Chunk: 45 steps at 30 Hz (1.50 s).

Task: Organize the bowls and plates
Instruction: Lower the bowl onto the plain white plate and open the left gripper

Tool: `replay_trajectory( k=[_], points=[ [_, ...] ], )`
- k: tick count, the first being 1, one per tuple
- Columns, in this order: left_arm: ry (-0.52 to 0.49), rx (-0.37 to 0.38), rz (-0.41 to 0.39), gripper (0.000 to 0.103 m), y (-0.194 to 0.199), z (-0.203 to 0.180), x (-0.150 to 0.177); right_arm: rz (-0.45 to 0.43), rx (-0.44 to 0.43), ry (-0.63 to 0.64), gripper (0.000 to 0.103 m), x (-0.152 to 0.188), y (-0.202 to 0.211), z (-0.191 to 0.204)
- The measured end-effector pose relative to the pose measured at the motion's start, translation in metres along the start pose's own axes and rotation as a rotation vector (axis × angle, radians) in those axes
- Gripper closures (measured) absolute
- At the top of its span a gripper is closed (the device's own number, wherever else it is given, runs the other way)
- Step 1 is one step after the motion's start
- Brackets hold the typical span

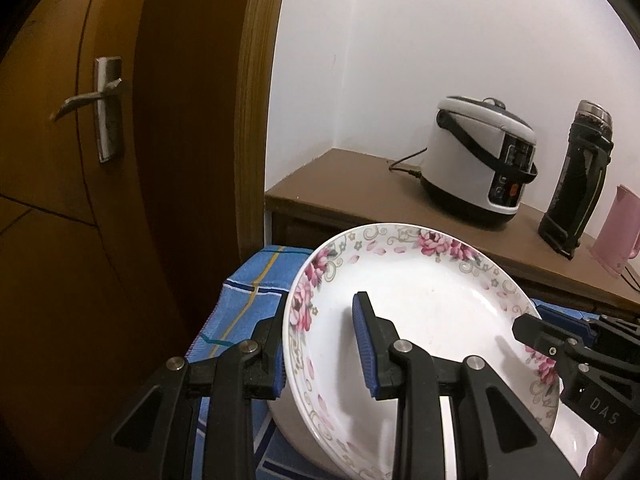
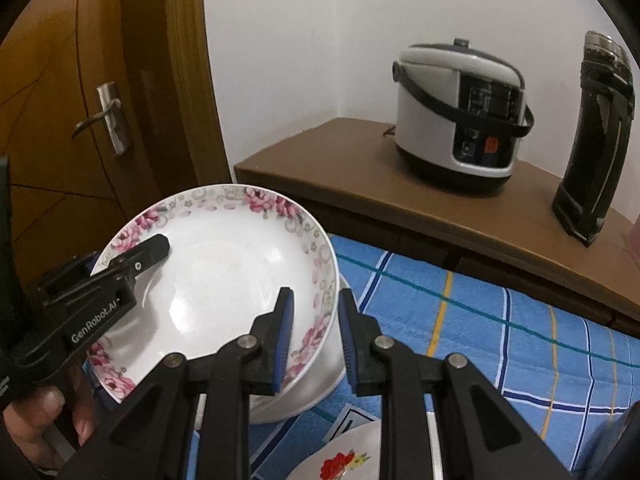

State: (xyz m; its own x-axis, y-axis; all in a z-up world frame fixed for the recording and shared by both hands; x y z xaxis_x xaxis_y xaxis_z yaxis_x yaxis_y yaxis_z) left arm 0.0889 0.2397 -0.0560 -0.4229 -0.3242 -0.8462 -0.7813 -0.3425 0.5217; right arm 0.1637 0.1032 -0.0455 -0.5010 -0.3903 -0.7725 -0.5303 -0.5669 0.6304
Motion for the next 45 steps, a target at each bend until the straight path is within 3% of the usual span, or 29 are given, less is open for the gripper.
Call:
replay_trajectory(
  k=[13, 28, 45],
  points=[
    [0.008, 0.021, 0.107, 0.071, -0.044, 0.006, 0.013, 0.099, 0.037, 0.028, 0.08, 0.005, -0.034, -0.003],
    [0.008, 0.027, 0.159, 0.071, -0.06, 0.012, 0.018, 0.183, 0.06, 0.055, 0.08, 0.014, -0.067, -0.002],
    [0.001, 0.03, 0.22, 0.071, -0.075, 0.013, 0.025, 0.203, 0.067, 0.052, 0.08, 0.012, -0.077, -0.004]
  ],
)
Point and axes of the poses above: each gripper's, at about its wrist camera, not at the fingertips, and y roughly against the way its jaws point, z to its left, x to its underside, the point moved 5 cm from there along -y, roughly the way its jaws point, and after that the axes turned 2 degrees about -x, right-handed, at the moved point
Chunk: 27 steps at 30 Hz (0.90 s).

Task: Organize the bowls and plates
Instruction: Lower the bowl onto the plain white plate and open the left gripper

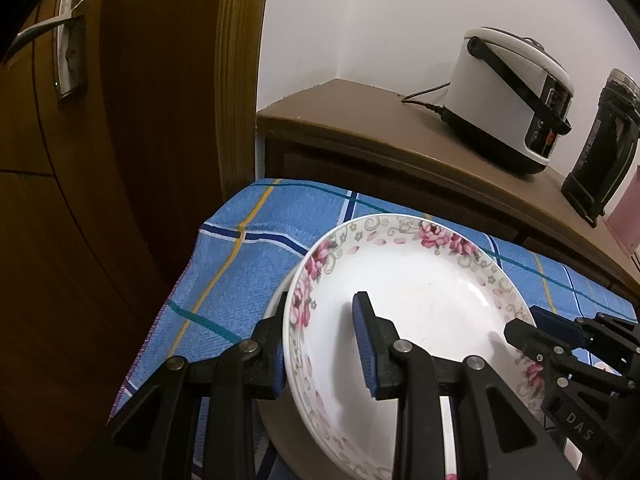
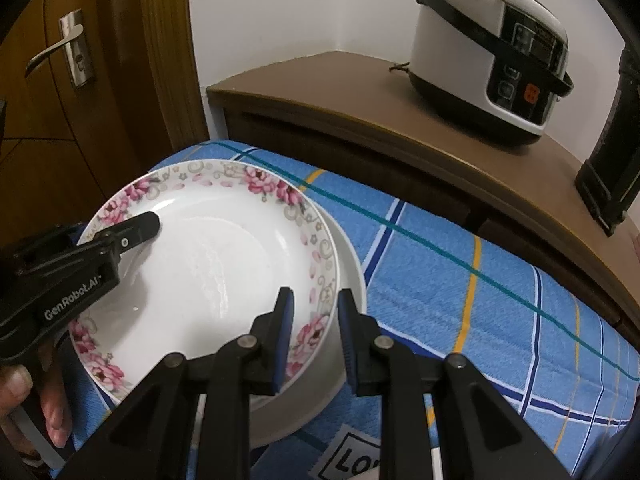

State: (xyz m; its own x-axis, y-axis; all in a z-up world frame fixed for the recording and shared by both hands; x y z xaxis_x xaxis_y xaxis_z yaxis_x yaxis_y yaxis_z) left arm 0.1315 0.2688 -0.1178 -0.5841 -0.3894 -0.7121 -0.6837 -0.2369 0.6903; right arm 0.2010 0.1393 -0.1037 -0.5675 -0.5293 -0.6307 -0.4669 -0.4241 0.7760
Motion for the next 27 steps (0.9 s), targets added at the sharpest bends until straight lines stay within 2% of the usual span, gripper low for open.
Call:
replay_trajectory(
  k=[21, 27],
  points=[
    [0.024, 0.015, 0.036, 0.071, -0.004, 0.005, 0.003, -0.004, -0.033, -0.007, 0.081, 0.002, 0.004, -0.001],
    [0.015, -0.004, 0.011, 0.068, 0.003, 0.004, 0.005, -0.033, -0.046, -0.008, 0.079, 0.002, 0.017, -0.002]
  ],
)
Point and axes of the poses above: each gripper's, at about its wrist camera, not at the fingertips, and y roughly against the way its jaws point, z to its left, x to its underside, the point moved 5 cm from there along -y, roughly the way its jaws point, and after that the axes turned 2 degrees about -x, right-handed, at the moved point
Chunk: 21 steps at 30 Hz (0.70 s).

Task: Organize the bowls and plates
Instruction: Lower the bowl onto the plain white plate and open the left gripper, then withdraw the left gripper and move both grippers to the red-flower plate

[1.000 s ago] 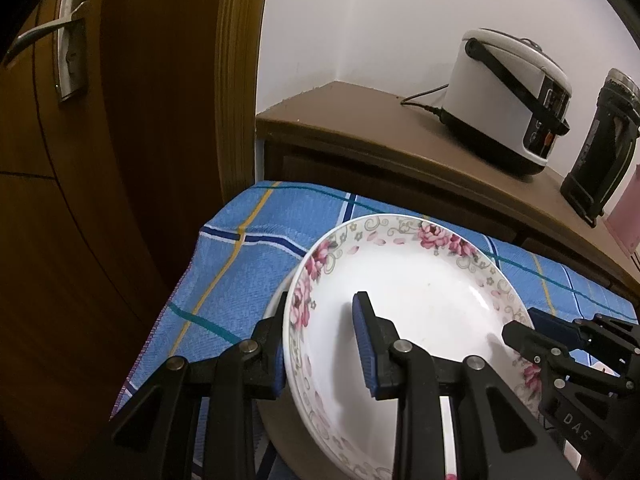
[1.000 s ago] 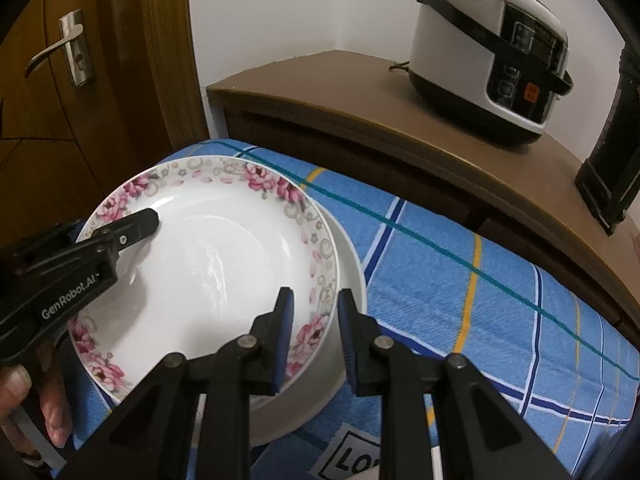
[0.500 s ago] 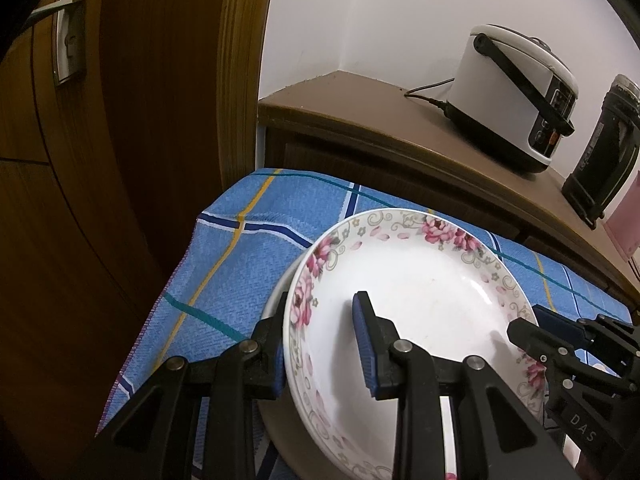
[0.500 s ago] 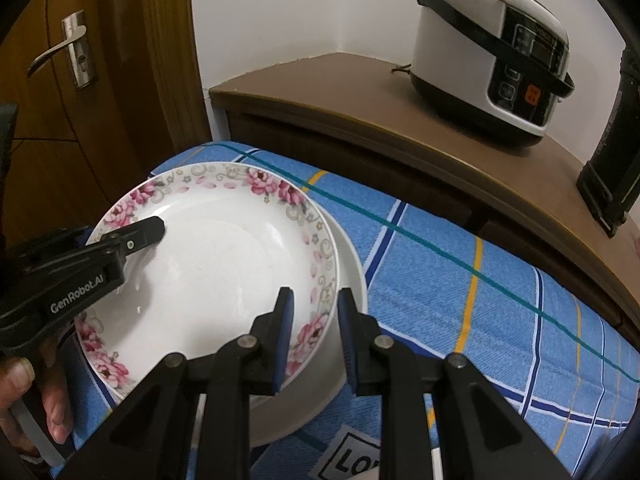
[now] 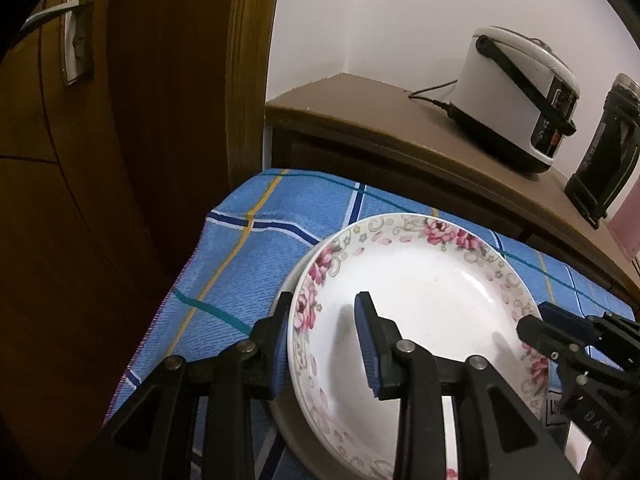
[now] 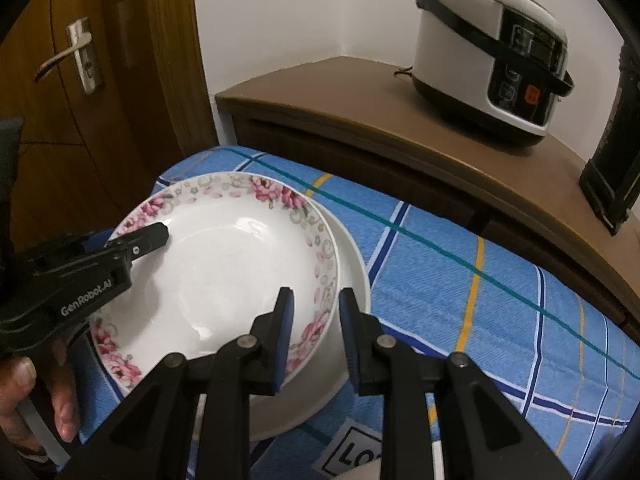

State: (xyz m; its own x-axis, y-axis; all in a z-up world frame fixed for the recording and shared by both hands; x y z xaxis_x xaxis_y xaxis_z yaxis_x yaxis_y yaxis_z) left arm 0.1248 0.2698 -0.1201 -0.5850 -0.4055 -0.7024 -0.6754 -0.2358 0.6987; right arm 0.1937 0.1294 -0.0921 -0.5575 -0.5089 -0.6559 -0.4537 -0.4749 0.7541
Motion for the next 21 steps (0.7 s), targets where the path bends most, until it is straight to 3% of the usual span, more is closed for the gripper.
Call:
replay_trajectory(
  k=[6, 21],
  points=[
    [0.021, -0.004, -0.059, 0.051, 0.012, 0.004, -0.001, -0.053, 0.014, -0.013, 0.073, 0.001, 0.026, -0.007],
    [0.024, -0.044, -0.11, 0.051, 0.021, 0.007, -0.004, -0.124, 0.032, -0.082, 0.07, 0.026, 0.074, -0.029]
  ],
)
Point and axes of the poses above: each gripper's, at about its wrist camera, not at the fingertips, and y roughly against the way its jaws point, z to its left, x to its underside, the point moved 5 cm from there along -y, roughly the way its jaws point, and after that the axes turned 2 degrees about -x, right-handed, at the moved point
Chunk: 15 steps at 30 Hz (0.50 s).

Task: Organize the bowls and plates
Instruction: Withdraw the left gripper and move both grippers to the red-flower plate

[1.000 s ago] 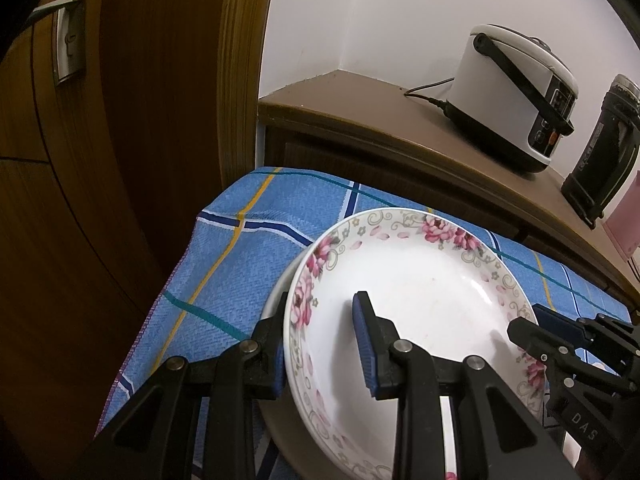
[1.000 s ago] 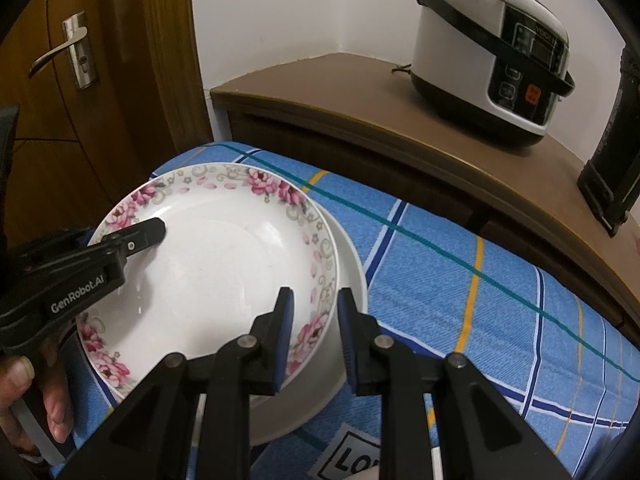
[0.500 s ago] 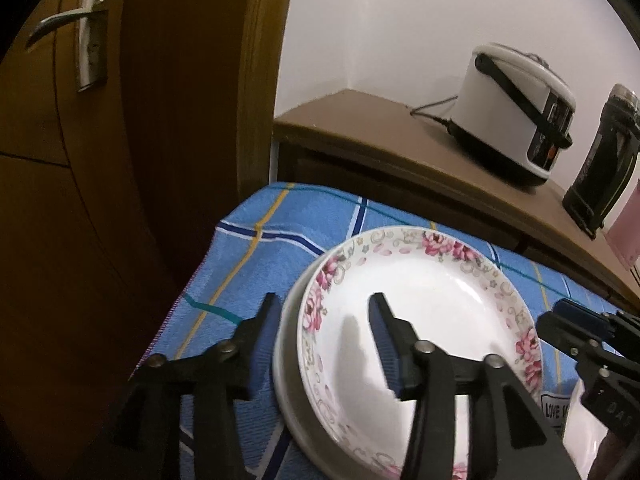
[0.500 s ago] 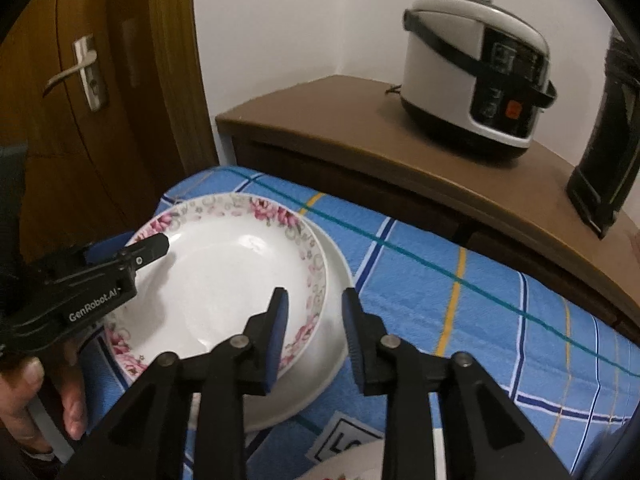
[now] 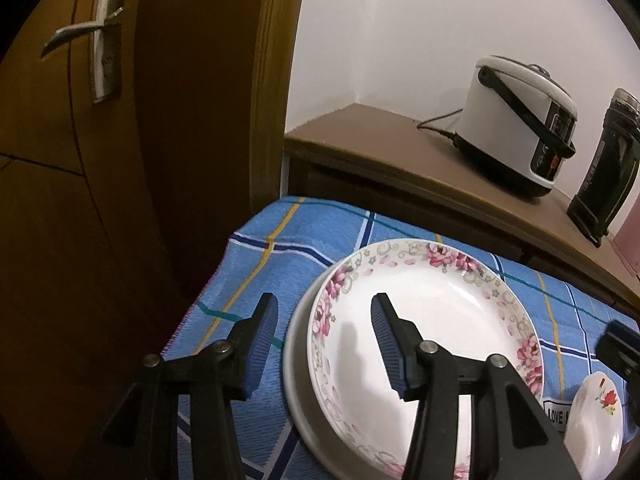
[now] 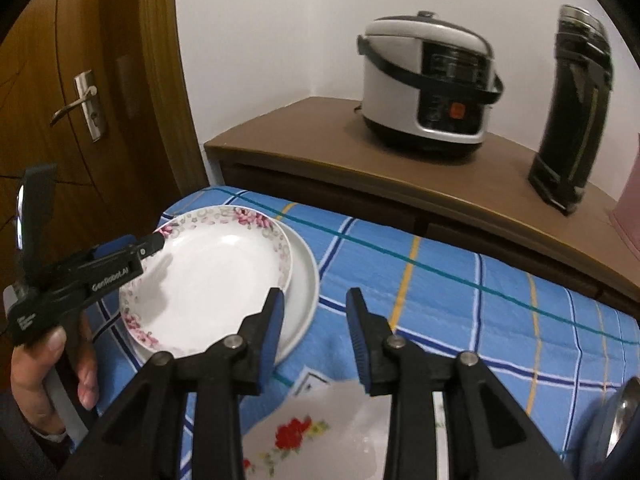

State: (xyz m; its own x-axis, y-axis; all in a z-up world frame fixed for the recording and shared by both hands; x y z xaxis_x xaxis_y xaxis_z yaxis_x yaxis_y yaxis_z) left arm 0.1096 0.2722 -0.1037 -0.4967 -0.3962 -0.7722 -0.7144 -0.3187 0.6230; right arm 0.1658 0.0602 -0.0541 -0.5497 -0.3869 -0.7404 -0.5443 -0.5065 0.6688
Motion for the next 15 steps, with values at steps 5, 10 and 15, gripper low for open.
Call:
replay_trajectory(
  k=[5, 10, 15],
  points=[
    [-0.008, 0.0, -0.046, 0.051, 0.018, -0.005, 0.003, -0.032, 0.038, -0.014, 0.067, 0.013, 0.023, -0.016],
    [-0.046, 0.063, -0.051, 0.051, 0.044, -0.027, 0.018, -0.037, 0.077, -0.043, 0.063, 0.027, 0.036, -0.032],
    [-0.102, 0.143, -0.059, 0.051, 0.069, -0.055, 0.031, -0.005, 0.093, -0.065, 0.062, 0.045, 0.037, -0.046]
  ],
)
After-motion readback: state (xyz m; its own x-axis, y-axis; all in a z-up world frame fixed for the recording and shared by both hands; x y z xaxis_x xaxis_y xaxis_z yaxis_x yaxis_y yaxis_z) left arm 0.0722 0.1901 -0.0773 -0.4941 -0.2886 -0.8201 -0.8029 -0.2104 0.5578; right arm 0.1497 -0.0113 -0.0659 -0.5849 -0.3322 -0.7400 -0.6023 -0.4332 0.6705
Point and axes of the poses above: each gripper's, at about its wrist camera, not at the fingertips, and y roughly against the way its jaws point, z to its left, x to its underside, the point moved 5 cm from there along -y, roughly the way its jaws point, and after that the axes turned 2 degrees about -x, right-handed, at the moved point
